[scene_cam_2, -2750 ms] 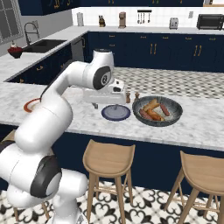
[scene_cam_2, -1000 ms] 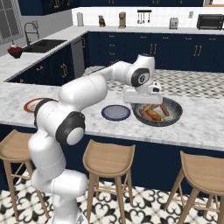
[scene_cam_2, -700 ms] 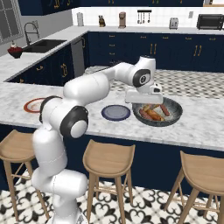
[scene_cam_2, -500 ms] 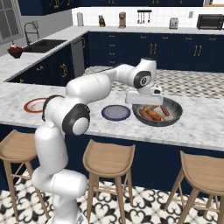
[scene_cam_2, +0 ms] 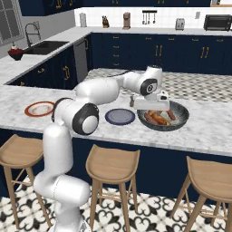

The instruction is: Place one bun and one sausage from the bowl on each plate.

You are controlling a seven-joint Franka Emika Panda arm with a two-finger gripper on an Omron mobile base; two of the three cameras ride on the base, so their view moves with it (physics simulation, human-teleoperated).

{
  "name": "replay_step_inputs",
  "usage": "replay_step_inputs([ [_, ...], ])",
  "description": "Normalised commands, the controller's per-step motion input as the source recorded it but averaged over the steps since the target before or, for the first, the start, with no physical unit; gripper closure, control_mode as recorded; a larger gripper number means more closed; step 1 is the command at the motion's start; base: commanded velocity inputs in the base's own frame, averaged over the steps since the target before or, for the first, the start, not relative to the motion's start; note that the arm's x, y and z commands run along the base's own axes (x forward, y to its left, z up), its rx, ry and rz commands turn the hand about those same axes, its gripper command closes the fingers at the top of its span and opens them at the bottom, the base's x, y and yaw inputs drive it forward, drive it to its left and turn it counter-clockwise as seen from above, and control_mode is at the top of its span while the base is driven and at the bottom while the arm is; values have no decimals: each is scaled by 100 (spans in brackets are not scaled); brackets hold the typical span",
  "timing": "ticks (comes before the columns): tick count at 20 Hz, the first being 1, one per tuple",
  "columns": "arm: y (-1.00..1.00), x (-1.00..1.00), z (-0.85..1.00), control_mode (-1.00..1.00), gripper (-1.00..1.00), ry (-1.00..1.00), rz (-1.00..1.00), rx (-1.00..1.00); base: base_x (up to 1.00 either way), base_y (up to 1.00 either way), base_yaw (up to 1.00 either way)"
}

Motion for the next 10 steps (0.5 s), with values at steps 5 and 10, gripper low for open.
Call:
replay_step_inputs([
  [5, -45, 41, -15, -100, -100, 3, 0, 3, 0, 0, 0],
  [10, -41, 33, -15, -100, -100, 3, 0, 2, 0, 0, 0],
])
